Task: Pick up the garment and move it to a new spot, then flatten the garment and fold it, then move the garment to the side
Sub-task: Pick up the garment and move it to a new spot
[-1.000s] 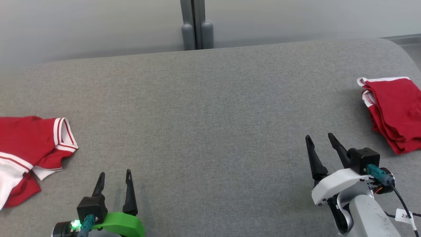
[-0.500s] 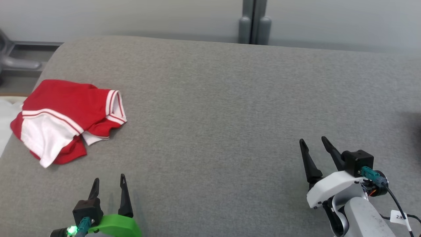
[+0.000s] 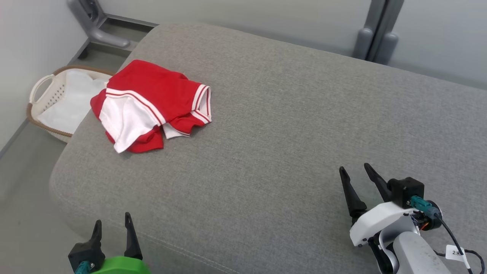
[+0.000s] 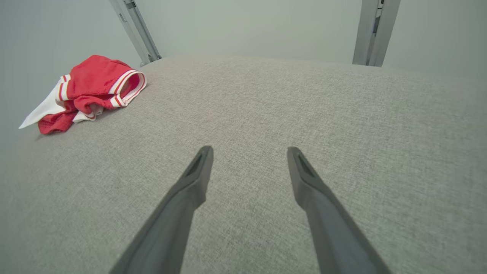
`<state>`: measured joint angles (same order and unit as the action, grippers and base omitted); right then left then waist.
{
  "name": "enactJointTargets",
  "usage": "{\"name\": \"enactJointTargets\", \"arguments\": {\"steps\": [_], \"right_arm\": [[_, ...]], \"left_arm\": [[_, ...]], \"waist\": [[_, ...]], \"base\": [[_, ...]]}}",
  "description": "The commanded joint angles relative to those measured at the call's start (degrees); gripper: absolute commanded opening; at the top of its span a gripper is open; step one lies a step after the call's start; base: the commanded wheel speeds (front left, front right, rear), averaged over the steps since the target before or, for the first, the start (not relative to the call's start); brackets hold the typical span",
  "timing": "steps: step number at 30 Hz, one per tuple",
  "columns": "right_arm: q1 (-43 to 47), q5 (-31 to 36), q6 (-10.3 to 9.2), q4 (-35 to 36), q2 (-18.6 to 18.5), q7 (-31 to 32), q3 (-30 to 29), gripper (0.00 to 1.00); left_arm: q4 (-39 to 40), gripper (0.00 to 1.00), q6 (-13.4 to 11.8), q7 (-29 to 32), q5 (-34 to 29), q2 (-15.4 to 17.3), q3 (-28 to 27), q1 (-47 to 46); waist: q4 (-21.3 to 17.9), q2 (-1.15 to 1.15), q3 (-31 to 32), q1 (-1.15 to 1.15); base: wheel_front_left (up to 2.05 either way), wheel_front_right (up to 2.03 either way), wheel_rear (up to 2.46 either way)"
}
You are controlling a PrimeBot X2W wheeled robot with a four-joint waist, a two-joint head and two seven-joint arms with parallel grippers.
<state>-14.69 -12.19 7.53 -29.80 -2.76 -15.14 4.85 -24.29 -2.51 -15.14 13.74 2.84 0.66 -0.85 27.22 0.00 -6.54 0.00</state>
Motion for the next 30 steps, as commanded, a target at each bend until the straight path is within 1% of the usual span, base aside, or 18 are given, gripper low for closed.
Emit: {"name": "enactJointTargets", "arguments": {"steps": [1, 6, 10, 13, 17, 21, 24, 27, 30], "right_arm": [[0.12, -0.31, -0.08, -0.1, -0.31, 0.01, 0.21, 1.0], [-1.01, 0.45, -0.08, -0.54, -0.32, 0.01, 1.63, 1.0], [-2.46, 2.25, -0.09, -0.58, -0.35, 0.01, 1.8, 1.0], [-4.0, 3.77, -0.09, -0.18, -0.34, 0.01, 1.4, 1.0], [-5.94, 6.02, -0.09, 1.03, -0.35, 0.01, 1.0, 1.0], [-8.21, 7.32, -0.09, 2.11, -0.6, 0.01, 1.41, 1.0], [-9.36, 7.72, -0.09, 2.48, -1.07, 0.01, 1.39, 1.0], [-10.62, 7.81, -0.09, 2.81, -1.3, 0.01, 1.74, 1.0], [-11.19, 8.05, -0.09, 3.09, -1.63, 0.01, 1.88, 1.0]], "left_arm": [[-0.23, 1.0, 0.51, 0.01, 0.61, 0.14, -0.11, 0.48], [-2.37, 1.0, 2.57, 0.01, 1.84, 0.15, -1.32, -2.45], [-4.96, 1.0, 5.32, 0.01, 0.65, 0.39, -3.57, -6.85], [-7.9, 1.0, 7.24, 0.0, -0.45, 1.64, -4.17, -11.75], [-11.96, 1.0, 8.94, 0.0, -0.71, 3.86, -4.76, -19.05], [-16.1, 1.0, 9.73, 0.0, -0.33, 6.17, -4.05, -26.14], [-19.31, 1.0, 9.94, 0.0, 0.34, 7.05, -2.77, -30.21], [-22.49, 1.0, 9.96, 0.0, 2.48, 8.7, 0.07, -34.14], [-26.1, 1.0, 9.98, 0.0, 5.29, 9.66, 2.18, -36.74]], "waist": [[1.95, 0.0, -0.21, 0.0], [0.68, 0.0, -1.51, 0.0], [-0.65, 0.0, -3.43, 0.0], [-1.72, 0.0, -5.67, 0.0], [-3.11, 0.0, -8.9, 0.0], [-4.75, 0.0, -12.27, 0.0], [-5.6, 0.0, -14.2, 0.0], [-6.73, 0.0, -16.07, 0.0], [-7.75, 0.0, -17.42, 0.0]], "base": [[0.0, 0.0, 0.0], [0.0, 0.0, 0.0], [0.0, 0.0, 0.0], [0.0, 0.0, 0.0], [0.0, 0.0, 0.0], [0.0, 0.0, 0.0], [0.0, 0.0, 0.0], [0.0, 0.0, 0.0], [0.0, 0.0, 0.0]]}}
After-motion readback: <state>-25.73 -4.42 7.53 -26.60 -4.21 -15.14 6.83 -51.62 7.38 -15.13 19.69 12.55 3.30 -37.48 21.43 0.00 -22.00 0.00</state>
